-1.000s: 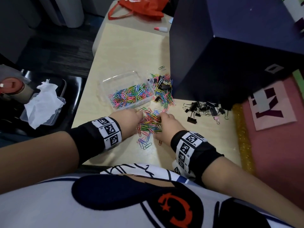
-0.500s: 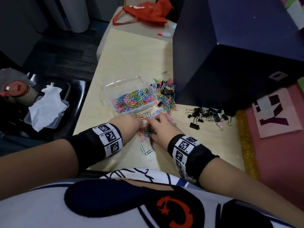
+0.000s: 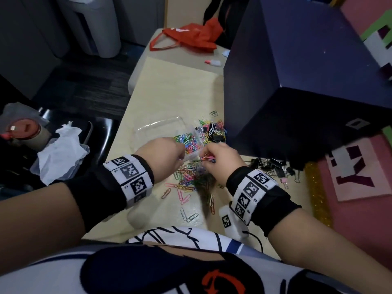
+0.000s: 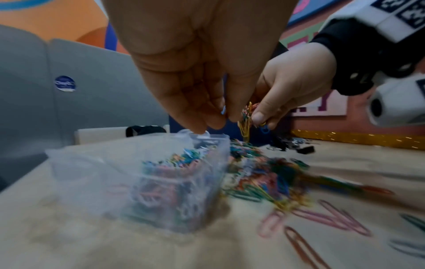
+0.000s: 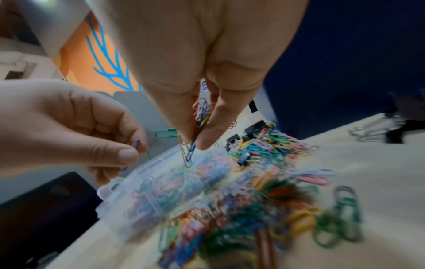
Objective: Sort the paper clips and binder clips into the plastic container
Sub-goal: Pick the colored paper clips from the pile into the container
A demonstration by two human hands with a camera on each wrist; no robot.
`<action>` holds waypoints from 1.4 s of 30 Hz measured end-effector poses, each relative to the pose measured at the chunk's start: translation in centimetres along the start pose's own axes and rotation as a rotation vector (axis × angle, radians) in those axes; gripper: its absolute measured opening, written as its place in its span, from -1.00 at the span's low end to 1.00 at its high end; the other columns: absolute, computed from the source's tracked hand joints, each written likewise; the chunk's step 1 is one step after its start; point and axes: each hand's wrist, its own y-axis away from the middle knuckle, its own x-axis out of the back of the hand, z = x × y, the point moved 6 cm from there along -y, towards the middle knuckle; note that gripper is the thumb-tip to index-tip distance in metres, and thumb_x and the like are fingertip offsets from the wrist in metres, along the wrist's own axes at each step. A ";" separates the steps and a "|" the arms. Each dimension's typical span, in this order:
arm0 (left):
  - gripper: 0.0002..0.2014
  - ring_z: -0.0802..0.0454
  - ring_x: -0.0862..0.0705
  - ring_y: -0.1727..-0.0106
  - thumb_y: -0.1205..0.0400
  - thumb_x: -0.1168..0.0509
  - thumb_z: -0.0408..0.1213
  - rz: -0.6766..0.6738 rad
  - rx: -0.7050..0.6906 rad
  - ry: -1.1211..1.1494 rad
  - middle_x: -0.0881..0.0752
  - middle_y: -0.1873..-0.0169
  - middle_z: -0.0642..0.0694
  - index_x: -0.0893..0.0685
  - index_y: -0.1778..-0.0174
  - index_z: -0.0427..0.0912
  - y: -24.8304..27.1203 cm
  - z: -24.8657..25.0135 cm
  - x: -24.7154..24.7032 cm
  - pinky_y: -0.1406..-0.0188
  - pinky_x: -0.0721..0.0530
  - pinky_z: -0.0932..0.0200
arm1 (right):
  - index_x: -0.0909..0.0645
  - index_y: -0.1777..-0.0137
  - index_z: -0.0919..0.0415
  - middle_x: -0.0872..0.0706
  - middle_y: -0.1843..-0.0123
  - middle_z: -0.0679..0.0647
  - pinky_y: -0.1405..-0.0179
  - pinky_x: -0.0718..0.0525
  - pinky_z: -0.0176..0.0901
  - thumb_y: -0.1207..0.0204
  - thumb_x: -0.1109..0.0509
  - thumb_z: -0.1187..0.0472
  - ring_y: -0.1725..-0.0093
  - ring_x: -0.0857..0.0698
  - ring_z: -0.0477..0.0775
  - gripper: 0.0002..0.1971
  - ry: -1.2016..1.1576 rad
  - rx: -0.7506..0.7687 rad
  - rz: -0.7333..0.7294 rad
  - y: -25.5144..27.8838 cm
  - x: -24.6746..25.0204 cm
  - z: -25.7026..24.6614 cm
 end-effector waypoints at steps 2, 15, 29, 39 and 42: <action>-0.84 -0.13 -0.65 -0.06 -0.62 -0.25 -0.12 0.026 0.049 -0.004 -0.69 0.00 -0.10 -0.65 -0.04 -0.06 -0.3 -1.0 0.9 -0.02 -0.60 0.05 | -0.63 -0.11 -0.03 -0.55 -0.13 -0.01 -0.15 -0.53 -0.22 -0.54 -0.39 0.21 -0.02 -0.59 0.00 -0.82 -0.040 0.027 0.030 -0.7 0.7 -1.2; -0.83 -0.08 -0.67 0.04 -0.58 -0.20 -0.19 -0.177 0.044 -0.105 -0.71 0.09 -0.05 -0.69 0.05 -0.06 0.5 -1.0 -1.3 0.15 -0.62 0.12 | -0.48 -0.35 0.05 -0.46 -0.37 0.11 -0.31 -0.55 -0.01 -0.59 -0.32 0.07 -0.26 -0.56 0.13 -0.66 0.235 -0.082 -0.158 -0.6 -2.2 1.2; -0.72 -0.16 -0.67 0.06 -0.58 -0.25 -0.33 -0.195 -0.075 -0.337 -0.52 -0.09 -0.12 -0.54 -0.22 -0.13 1.6 1.5 -3.9 0.26 -0.69 -0.04 | -0.43 -0.39 0.16 -0.43 -0.32 0.16 -0.26 -0.54 0.00 -0.62 -0.23 0.05 -0.29 -0.54 0.23 -0.62 0.232 -0.213 -0.022 2.1 -2.1 5.0; -0.41 -0.20 -0.42 -0.32 -0.51 -0.33 -0.35 -0.221 -0.127 -0.307 -0.40 -0.32 -0.15 -0.32 -0.45 0.01 1.8 2.6 -7.5 -0.14 -0.64 -0.12 | -0.30 -0.45 0.11 -0.33 -0.32 0.13 -0.29 -0.59 0.06 -0.28 -0.57 -0.20 -0.31 -0.54 0.22 -0.17 0.197 -0.319 -0.197 4.7 -5.1 5.2; -0.53 -0.19 -0.51 -0.19 -0.49 -0.31 -0.43 -0.224 -0.082 -0.291 -0.48 -0.17 -0.16 -0.42 -0.32 -0.09 1.8 2.3 -7.1 -0.10 -0.64 -0.06 | -0.18 -0.50 0.08 -0.24 -0.33 0.12 -0.25 -0.62 0.05 -0.16 -0.66 -0.14 -0.26 -0.57 0.23 -0.01 0.201 -0.318 -0.205 5.0 -5.8 4.7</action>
